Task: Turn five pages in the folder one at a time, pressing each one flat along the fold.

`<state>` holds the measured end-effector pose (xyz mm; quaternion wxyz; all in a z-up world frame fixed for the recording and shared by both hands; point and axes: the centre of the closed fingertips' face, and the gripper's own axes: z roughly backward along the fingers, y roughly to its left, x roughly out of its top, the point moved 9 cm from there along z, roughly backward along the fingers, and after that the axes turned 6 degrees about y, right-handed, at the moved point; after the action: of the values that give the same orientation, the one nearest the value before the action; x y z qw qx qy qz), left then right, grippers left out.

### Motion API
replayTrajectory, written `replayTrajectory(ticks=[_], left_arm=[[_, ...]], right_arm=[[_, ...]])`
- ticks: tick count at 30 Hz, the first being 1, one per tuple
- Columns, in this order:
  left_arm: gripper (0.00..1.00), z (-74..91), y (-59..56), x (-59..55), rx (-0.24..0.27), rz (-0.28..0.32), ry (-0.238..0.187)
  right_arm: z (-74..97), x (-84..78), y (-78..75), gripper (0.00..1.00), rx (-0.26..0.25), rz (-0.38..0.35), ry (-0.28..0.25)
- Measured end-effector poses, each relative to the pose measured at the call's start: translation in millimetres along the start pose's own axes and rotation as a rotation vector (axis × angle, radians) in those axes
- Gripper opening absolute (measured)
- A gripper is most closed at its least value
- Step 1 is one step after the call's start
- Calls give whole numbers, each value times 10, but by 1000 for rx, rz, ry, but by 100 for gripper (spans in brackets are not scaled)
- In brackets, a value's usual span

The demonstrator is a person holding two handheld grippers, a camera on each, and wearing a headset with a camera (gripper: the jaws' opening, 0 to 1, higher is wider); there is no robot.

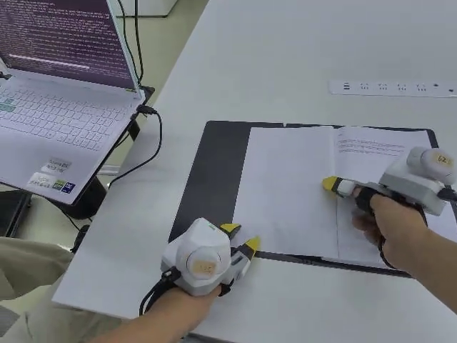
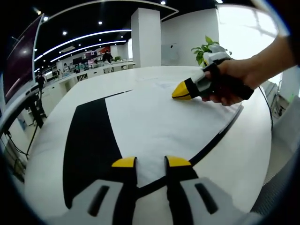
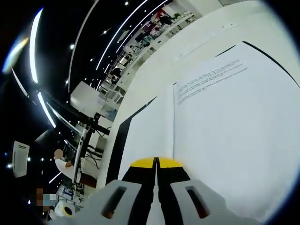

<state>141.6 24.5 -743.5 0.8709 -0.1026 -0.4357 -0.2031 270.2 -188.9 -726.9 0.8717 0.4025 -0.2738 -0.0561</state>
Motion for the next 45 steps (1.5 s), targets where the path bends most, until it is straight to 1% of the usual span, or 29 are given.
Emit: replayTrajectory(ticks=[1,5,8,10,12,14,15,16,18,20,25,32,36,39,41,42,44,45], left_arm=[[22,0,0,-2,1,1,-1],[22,5,-3,-2,1,-1,-3],[22,6,-1,-6,1,0,-6],[21,7,-1,-10,2,2,-9],[21,7,-1,-11,2,1,-11],[21,7,2,-13,2,1,-12],[21,7,3,-15,2,2,-12],[21,6,5,-16,2,2,-12],[21,4,11,-23,2,4,-13],[21,8,4,-22,3,4,-16],[21,13,-5,-18,3,3,-20],[21,12,-9,-19,4,3,-23],[21,13,-13,-19,5,6,-28],[21,14,-18,-19,8,7,-33],[21,12,-15,-19,8,7,-33],[21,10,-11,-21,8,7,-33],[21,9,-9,-24,9,10,-35],[21,8,-8,-26,10,10,-35]], right_arm=[[-28,35,-33,0,1,-28,-6],[-98,107,-106,0,27,-75,-14],[-141,145,-115,0,45,-98,-22],[-171,184,-121,0,58,-123,-39],[-195,240,-141,0,50,-143,-66],[-215,288,-172,0,42,-161,-81],[-218,295,-177,0,43,-169,-82],[-233,326,-192,0,50,-193,-87],[-243,378,-208,0,43,-200,-103],[-264,433,-222,0,51,-234,-122],[-327,526,-250,0,56,-257,-134],[-434,681,-262,0,65,-288,-167],[-516,776,-258,0,55,-286,-167],[-586,857,-254,0,49,-296,-179],[-626,908,-259,0,42,-301,-195],[-646,937,-272,0,41,-324,-208],[-664,980,-285,0,35,-347,-236],[-673,990,-289,0,35,-353,-240]])
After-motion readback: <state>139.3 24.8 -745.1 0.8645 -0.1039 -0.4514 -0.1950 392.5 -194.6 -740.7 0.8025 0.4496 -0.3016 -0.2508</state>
